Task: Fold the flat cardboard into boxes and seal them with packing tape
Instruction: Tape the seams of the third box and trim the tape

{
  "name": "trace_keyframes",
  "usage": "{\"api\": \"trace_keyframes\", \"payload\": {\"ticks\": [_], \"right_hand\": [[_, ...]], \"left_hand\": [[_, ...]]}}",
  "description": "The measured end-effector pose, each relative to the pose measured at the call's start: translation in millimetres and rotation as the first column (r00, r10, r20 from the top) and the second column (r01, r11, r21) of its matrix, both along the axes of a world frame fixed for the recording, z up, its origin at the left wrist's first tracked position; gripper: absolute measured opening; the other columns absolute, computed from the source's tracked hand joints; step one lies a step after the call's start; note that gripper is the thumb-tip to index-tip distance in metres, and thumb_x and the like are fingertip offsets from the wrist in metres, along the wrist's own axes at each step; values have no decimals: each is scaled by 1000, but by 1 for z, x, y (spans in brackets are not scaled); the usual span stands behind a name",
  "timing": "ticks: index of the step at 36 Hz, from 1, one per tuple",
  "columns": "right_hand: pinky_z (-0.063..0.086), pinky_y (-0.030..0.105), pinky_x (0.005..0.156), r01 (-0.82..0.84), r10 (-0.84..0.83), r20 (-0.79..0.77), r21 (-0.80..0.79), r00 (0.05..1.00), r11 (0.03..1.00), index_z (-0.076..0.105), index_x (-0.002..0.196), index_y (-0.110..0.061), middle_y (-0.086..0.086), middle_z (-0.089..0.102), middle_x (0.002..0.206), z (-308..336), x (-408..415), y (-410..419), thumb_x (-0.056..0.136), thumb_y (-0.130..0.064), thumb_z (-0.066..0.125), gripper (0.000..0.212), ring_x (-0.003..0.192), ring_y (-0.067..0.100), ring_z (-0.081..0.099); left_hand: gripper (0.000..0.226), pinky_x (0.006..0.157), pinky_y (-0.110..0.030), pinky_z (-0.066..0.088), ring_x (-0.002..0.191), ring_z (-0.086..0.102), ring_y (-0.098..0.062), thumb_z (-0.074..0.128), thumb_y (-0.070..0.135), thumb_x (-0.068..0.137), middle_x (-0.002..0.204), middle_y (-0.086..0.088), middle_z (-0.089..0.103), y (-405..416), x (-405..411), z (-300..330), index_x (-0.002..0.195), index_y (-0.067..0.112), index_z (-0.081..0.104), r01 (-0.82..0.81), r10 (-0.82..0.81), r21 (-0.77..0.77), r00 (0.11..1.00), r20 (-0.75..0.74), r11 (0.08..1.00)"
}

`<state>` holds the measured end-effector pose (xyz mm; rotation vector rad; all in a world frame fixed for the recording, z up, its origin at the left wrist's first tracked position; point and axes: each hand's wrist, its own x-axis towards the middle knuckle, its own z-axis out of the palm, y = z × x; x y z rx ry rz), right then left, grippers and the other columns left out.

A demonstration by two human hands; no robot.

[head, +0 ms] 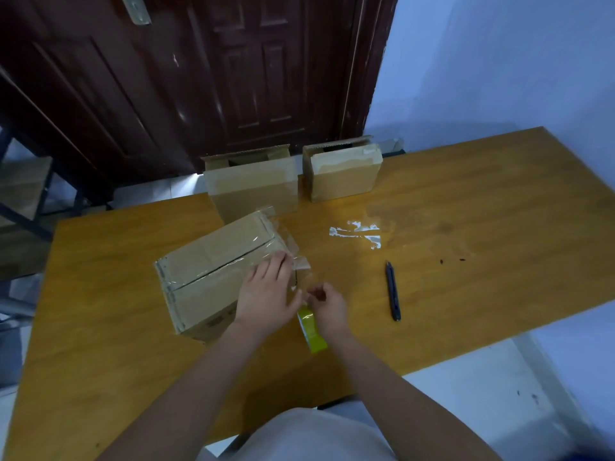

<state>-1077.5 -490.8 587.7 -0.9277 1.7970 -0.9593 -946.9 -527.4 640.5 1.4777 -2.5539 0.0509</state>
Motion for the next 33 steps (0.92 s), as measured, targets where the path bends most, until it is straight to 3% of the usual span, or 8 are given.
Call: {"api": "trace_keyframes", "payload": {"ticks": [4,8,15,18,23,29,33], "right_hand": [[46,16,68,2,-3,-14,-27,1000,1000,57,82,-17,-2,61,76,-3,2,4,86,-3,63,16,73,12,57],[43,16,67,-4,-1,-81,-71,997,997,56,83,-16,-4,58,77,-5,3,10,85,-4,64,15,75,10,56],[45,26,69,-41,25,-187,-85,982,996,50,82,-18,-1,58,82,-3,4,18,88,-9,61,15,79,14,56],[39,13,64,-82,65,-229,-65,971,995,49,84,-19,-6,54,82,2,3,21,90,-9,57,14,76,6,52],[40,14,64,-148,124,-282,-66,952,987,48,85,-19,-11,50,80,1,-3,33,92,-10,54,13,75,0,48],[40,17,64,-101,81,-234,-73,969,992,48,81,-18,-6,52,79,-1,-8,28,91,-9,56,15,73,4,49],[39,15,62,-22,10,-160,-69,987,997,46,73,-24,-7,52,75,3,-10,21,89,-4,57,28,70,4,48]], "left_hand": [[38,71,-36,50,91,63,-25,73,39,75,103,-3,63,-15,-3,0,102,13,64,-15,13,-19,997,-74,1000],[27,74,-38,47,87,56,-27,72,33,78,95,-3,59,-25,-5,-3,94,14,62,-29,37,60,990,-135,998],[28,75,-38,46,88,54,-28,71,34,79,97,-3,58,-26,-4,-4,96,14,62,-38,45,72,995,-90,997],[26,76,-37,46,89,55,-27,73,29,78,99,-3,59,-26,-5,-4,98,15,62,-50,53,47,996,-72,998],[31,72,-36,49,83,56,-25,79,27,71,95,-3,59,-28,-4,-3,94,15,63,-48,48,7,998,-39,999],[37,70,-35,49,83,58,-26,85,26,63,94,-2,60,-26,-3,0,91,16,63,-41,41,10,999,4,999],[37,67,-36,48,83,58,-26,87,23,59,92,-1,60,-29,2,9,85,18,61,-12,11,77,1000,12,997]]}}
